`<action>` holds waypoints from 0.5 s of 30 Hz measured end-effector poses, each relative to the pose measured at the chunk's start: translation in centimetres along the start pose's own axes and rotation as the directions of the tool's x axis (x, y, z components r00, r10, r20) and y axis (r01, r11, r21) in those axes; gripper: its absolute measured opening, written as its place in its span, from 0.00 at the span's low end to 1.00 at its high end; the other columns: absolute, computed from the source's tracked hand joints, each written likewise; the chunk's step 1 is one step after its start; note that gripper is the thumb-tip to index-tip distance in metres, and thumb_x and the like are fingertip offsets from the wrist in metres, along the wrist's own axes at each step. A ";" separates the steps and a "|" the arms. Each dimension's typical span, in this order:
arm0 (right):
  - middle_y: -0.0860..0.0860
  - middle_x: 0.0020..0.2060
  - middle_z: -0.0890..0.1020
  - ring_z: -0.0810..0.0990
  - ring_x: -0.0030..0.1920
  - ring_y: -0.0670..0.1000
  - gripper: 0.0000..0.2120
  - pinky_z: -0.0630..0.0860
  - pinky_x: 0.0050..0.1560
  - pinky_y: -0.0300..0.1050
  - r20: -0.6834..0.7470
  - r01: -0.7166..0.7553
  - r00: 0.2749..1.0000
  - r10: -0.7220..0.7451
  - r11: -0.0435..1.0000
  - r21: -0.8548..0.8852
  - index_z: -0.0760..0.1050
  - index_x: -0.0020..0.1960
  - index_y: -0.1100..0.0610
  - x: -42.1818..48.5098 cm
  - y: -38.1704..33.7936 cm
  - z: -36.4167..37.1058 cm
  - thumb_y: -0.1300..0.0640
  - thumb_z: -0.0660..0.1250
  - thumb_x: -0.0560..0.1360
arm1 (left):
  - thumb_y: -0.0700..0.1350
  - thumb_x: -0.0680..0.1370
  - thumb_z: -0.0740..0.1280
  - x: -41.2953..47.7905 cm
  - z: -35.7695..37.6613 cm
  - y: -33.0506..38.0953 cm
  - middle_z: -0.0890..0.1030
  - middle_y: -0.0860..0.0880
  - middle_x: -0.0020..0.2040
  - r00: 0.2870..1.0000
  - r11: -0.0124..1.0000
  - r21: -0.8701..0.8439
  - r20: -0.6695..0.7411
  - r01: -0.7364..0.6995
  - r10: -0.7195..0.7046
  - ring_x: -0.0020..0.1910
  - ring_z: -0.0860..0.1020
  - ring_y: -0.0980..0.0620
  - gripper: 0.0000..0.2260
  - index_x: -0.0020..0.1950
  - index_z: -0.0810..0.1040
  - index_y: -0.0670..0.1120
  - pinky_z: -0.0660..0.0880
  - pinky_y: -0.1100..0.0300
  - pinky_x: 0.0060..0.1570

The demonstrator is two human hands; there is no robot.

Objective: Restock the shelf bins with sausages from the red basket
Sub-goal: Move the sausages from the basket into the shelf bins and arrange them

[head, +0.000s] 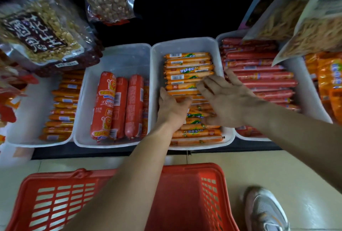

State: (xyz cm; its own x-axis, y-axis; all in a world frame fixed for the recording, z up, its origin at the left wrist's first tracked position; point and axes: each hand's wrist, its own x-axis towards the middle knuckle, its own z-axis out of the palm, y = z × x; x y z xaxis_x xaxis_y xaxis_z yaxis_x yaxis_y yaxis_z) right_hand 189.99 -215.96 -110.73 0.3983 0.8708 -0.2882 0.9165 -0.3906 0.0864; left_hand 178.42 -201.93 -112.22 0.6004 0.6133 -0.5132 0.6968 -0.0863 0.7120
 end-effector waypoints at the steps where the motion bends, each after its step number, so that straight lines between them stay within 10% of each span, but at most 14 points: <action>1: 0.56 0.80 0.52 0.47 0.80 0.59 0.44 0.37 0.75 0.62 0.006 -0.002 1.000 0.002 1.000 -0.014 0.44 0.82 0.55 0.0 -0.1 0.1 0.32 0.56 0.77 | 0.60 0.73 0.70 0.0 0.0 -0.1 0.74 0.50 0.69 1.000 1.000 -0.001 -0.008 -0.010 0.010 0.64 0.76 0.47 0.38 0.77 0.57 0.52 0.73 0.54 0.58; 5: 0.52 0.78 0.60 0.58 0.77 0.56 0.41 0.44 0.76 0.65 0.003 0.027 1.000 -0.027 0.998 -0.060 0.50 0.80 0.52 1.6 0.4 -2.1 0.31 0.56 0.76 | 0.53 0.77 0.69 0.1 -0.7 -1.1 0.81 0.54 0.54 0.999 0.997 -0.066 -0.007 -0.039 0.038 0.53 0.81 0.51 0.18 0.65 0.69 0.55 0.77 0.51 0.55; 9: 0.58 0.80 0.45 0.47 0.79 0.61 0.43 0.43 0.77 0.65 0.023 0.003 1.000 -0.001 0.998 -0.067 0.41 0.81 0.52 1.8 -1.0 -1.4 0.30 0.51 0.77 | 0.61 0.71 0.63 1.4 -0.3 0.4 0.75 0.49 0.69 1.000 0.993 -0.114 -0.020 -0.001 -0.001 0.61 0.78 0.45 0.35 0.76 0.56 0.58 0.77 0.45 0.58; 15: 0.58 0.80 0.37 0.39 0.80 0.61 0.42 0.37 0.75 0.67 0.069 -0.111 0.990 0.125 0.976 -0.186 0.29 0.79 0.53 4.2 -0.9 -0.6 0.30 0.43 0.79 | 0.64 0.70 0.59 4.7 -0.1 0.6 0.79 0.50 0.65 0.998 0.951 -0.306 -0.040 0.033 -0.047 0.57 0.81 0.43 0.31 0.74 0.64 0.63 0.78 0.41 0.57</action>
State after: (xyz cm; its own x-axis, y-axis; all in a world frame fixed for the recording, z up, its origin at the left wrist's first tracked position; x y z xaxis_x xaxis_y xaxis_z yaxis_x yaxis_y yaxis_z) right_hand 190.83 -211.79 -111.43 0.5064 0.7924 -0.3402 0.8577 -0.4219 0.2940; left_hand 181.64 -199.03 -114.22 0.5503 0.6479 -0.5267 0.5627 0.1782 0.8072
